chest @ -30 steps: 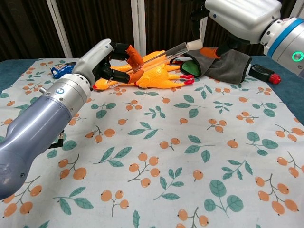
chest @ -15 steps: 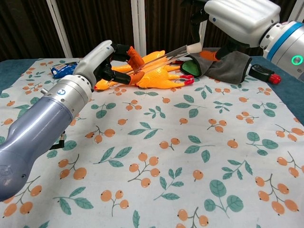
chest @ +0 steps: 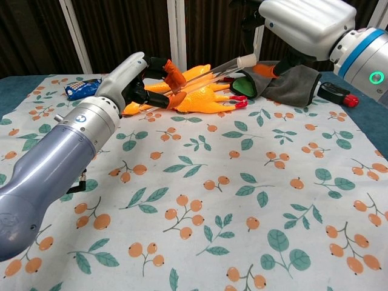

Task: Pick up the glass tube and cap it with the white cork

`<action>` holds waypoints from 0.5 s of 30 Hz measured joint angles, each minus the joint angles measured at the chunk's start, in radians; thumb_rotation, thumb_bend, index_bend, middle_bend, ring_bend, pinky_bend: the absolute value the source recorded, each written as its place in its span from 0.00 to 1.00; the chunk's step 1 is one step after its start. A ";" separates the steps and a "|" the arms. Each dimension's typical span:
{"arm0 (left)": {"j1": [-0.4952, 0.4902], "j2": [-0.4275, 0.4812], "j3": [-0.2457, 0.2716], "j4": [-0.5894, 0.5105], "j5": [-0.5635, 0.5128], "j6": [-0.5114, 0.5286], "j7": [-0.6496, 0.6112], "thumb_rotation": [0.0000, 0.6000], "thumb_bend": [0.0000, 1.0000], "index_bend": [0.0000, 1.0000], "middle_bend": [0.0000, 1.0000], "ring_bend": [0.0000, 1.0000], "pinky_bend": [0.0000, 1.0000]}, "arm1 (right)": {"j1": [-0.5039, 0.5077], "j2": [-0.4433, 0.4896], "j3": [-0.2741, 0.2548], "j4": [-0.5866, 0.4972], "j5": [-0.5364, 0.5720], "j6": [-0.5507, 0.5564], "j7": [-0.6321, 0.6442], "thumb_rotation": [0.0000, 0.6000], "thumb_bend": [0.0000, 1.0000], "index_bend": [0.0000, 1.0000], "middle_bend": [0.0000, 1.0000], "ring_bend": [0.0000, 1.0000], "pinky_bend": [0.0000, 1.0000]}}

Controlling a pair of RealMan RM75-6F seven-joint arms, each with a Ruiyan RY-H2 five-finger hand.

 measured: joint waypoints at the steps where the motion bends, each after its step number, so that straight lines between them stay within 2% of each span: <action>1: 0.001 -0.002 -0.001 -0.001 -0.002 0.001 0.003 1.00 0.61 0.67 0.57 0.09 0.00 | -0.001 0.001 0.000 -0.001 0.000 0.001 -0.001 1.00 0.42 0.62 0.15 0.02 0.00; 15: 0.002 -0.015 -0.019 -0.030 -0.026 0.007 0.036 1.00 0.61 0.67 0.57 0.09 0.00 | -0.007 -0.003 -0.005 -0.013 -0.001 0.005 -0.008 1.00 0.42 0.62 0.15 0.02 0.00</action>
